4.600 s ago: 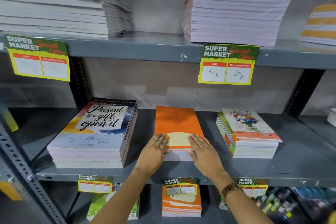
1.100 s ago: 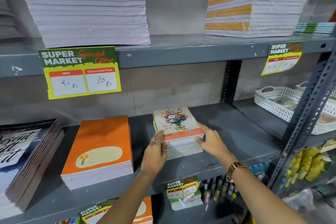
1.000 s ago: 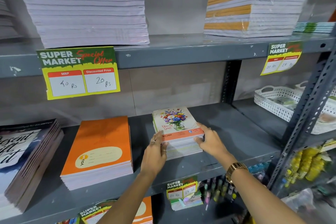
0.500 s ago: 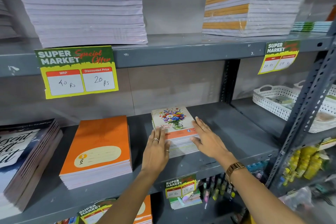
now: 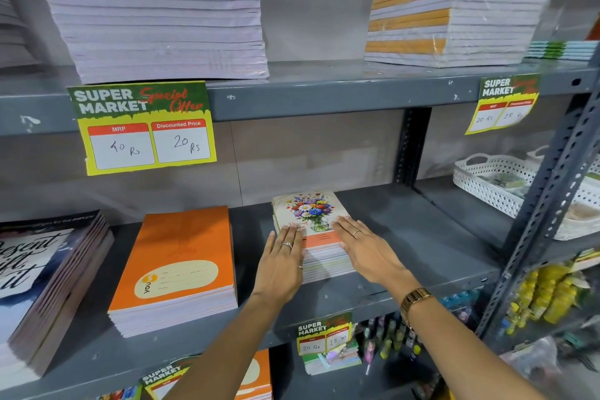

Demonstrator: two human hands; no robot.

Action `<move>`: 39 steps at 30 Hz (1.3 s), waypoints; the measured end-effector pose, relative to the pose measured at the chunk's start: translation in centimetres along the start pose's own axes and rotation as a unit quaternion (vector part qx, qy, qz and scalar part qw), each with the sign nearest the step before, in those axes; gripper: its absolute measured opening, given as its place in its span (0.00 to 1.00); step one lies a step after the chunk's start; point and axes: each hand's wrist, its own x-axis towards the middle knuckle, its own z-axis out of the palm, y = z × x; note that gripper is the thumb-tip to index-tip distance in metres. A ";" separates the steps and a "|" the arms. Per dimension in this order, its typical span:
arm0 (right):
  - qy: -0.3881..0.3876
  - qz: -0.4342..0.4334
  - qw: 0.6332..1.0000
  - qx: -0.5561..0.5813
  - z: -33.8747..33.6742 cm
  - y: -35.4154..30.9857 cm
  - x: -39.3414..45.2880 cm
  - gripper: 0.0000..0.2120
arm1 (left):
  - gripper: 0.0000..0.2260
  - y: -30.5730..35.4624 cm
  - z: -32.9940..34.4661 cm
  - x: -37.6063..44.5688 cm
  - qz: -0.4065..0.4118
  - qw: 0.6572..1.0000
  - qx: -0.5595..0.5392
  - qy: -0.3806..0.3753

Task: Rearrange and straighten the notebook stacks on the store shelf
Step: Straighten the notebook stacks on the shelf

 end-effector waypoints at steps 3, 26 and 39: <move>0.024 -0.016 0.998 -0.061 0.1 -0.6 -0.2 0.25 | 0.24 -0.1 0.1 0.0 0.021 1.000 0.017 0.003; 0.100 -0.029 0.994 -0.044 0.4 -1.6 -0.4 0.21 | 0.25 0.1 0.4 0.0 0.045 0.998 0.028 0.019; 0.053 0.014 0.998 -0.044 0.5 -2.0 -0.4 0.33 | 0.26 -0.5 -0.6 -0.5 0.036 0.999 -0.027 -0.007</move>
